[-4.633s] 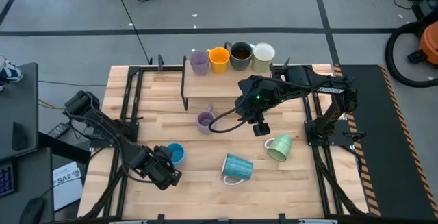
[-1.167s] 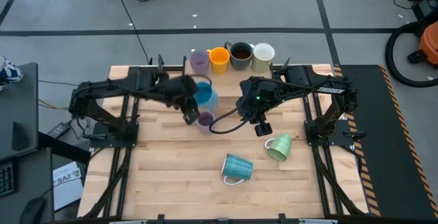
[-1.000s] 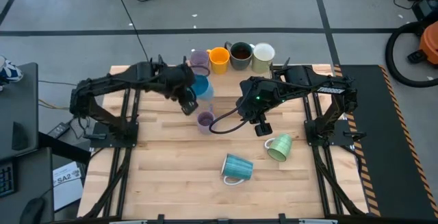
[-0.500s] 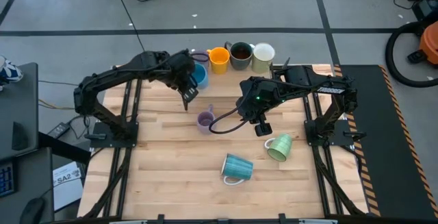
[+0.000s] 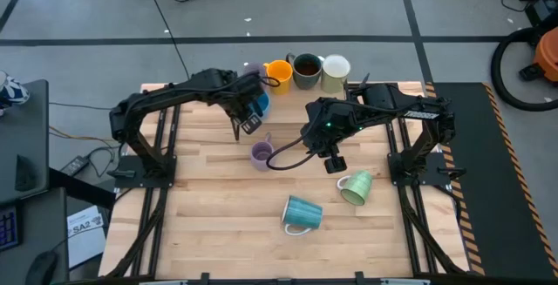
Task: Place coffee mugs
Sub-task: Put the light blue mug on the shelf
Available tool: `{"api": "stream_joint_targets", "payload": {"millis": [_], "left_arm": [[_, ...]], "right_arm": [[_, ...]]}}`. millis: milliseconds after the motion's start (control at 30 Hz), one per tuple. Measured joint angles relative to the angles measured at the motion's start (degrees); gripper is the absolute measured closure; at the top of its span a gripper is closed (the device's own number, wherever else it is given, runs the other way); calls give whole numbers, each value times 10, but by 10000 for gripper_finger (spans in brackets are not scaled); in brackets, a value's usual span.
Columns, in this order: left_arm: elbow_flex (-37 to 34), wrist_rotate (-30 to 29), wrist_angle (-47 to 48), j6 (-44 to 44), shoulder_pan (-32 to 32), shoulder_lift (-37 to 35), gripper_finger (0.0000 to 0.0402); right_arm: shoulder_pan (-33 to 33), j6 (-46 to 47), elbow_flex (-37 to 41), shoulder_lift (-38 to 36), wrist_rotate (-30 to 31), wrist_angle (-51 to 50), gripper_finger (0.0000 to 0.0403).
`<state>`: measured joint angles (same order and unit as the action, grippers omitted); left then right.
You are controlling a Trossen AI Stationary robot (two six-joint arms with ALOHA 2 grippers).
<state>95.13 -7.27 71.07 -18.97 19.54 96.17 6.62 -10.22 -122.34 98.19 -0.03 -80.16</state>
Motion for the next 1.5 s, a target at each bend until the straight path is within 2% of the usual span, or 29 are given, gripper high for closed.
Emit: {"api": "stream_joint_targets", "payload": {"millis": [267, 633, 767, 1100, 1500], "left_arm": [[0, -4, 10, -43, 13, 3, 344], [0, -6, 15, -29, 15, 3, 340], [0, -8, 17, -29, 15, 2, 324], [0, -6, 17, -27, 15, 2, 253], [1, -4, 18, -27, 14, -6, 246]], "right_arm": [[0, 0, 0, 0, 0, 0, 273], [0, 0, 0, 0, 0, 0, 272], [0, 0, 0, 0, 0, 0, 273], [0, 0, 0, 0, 0, 0, 273], [0, 0, 0, 0, 0, -1, 273]]}}
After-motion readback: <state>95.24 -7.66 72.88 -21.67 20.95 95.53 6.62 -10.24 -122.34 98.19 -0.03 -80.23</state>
